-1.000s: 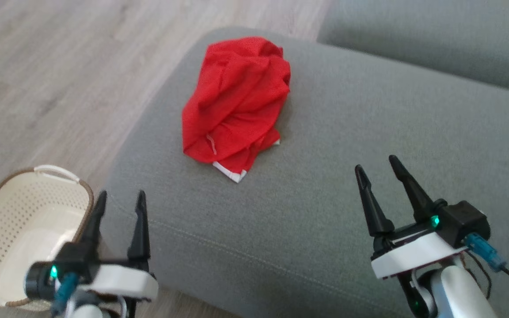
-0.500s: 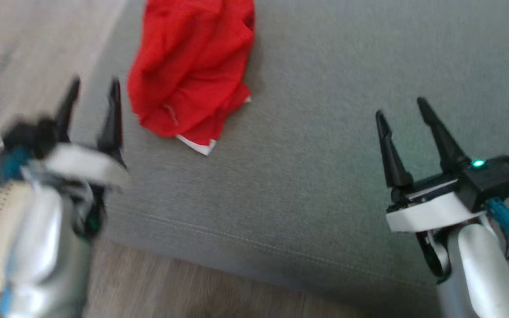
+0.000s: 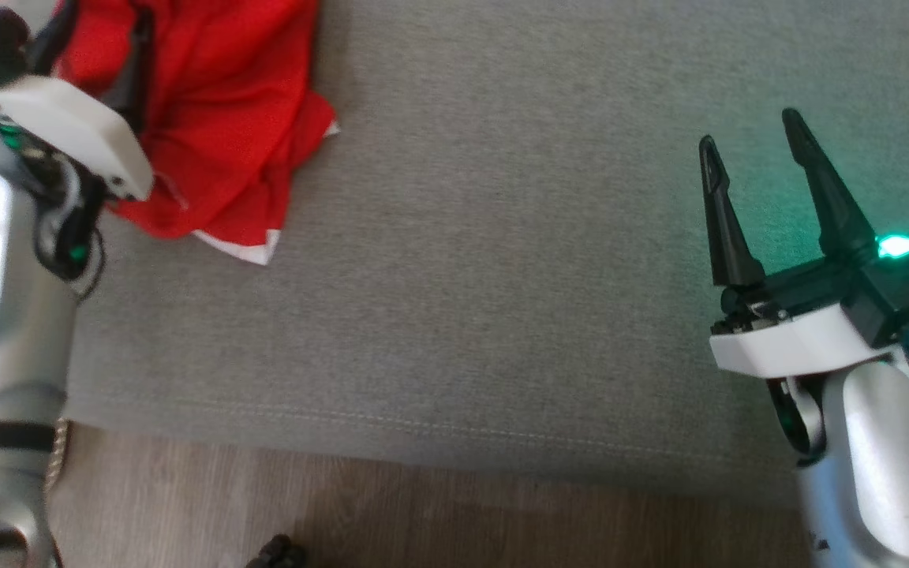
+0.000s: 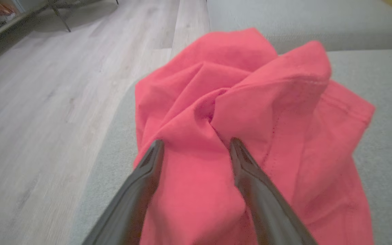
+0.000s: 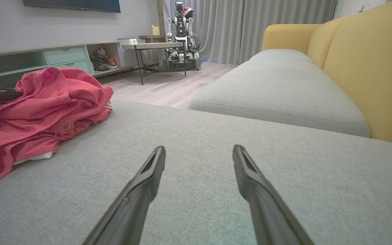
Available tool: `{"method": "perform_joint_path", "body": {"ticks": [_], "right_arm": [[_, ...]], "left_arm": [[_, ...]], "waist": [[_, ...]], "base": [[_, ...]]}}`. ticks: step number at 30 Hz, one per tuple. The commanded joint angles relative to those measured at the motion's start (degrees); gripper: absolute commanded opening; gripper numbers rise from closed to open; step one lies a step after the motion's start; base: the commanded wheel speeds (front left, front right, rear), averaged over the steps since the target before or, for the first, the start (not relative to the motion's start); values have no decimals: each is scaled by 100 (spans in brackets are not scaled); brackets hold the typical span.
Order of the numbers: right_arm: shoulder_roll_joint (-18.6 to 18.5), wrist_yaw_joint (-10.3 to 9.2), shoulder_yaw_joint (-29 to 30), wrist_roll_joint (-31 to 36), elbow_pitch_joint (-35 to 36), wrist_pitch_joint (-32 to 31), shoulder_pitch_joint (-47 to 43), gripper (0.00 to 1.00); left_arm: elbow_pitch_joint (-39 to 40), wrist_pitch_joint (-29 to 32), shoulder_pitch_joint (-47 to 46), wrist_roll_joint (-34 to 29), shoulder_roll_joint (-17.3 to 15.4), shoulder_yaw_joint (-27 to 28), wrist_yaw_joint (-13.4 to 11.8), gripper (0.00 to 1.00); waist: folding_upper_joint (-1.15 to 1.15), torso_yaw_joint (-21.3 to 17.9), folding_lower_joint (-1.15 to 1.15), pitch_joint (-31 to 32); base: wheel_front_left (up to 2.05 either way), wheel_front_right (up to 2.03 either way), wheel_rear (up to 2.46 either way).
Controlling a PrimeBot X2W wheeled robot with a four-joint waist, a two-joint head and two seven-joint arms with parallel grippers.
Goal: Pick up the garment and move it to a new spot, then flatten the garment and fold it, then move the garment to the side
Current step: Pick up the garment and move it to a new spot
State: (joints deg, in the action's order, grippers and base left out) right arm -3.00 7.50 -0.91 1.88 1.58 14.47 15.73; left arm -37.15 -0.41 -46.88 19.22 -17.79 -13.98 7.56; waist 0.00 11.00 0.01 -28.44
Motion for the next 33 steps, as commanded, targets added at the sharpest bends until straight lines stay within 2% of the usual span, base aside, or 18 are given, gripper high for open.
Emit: {"method": "perform_joint_path", "body": {"ticks": [1,7,8,9,19,23,33], "right_arm": [[13,-1,-144,12,213,52,86,100],[13,-1,-128,-26,235,52,149,100],[13,-1,-127,-34,238,52,158,100],[13,-1,-126,-43,240,52,165,100],[13,-1,-83,-113,172,52,169,100],[13,-1,-107,-185,101,52,150,100],[13,-1,-208,-416,-128,52,41,100]], "left_arm": [[17,56,-269,66,-385,143,-9,100],[-659,246,-706,228,-558,-192,-9,100],[-757,248,-757,258,-574,-241,-9,83],[-835,225,-801,304,-584,-284,-9,0],[-1221,-449,-1112,564,-737,-376,-15,0],[-1232,-1033,-1217,543,-781,-255,-205,0],[-610,-1417,-1059,605,-880,-26,-321,0]], "waist": [[0,-150,-1,-149],[0,-270,-1,-285],[0,-284,-1,-297],[0,-297,-1,-305],[0,-246,-1,-133],[0,-165,-1,47],[0,-7,-1,744]], "base": [[0,0,0],[0,0,0],[0,0,0],[0,0,0],[0,0,0],[0,0,0],[0,0,0]]}}
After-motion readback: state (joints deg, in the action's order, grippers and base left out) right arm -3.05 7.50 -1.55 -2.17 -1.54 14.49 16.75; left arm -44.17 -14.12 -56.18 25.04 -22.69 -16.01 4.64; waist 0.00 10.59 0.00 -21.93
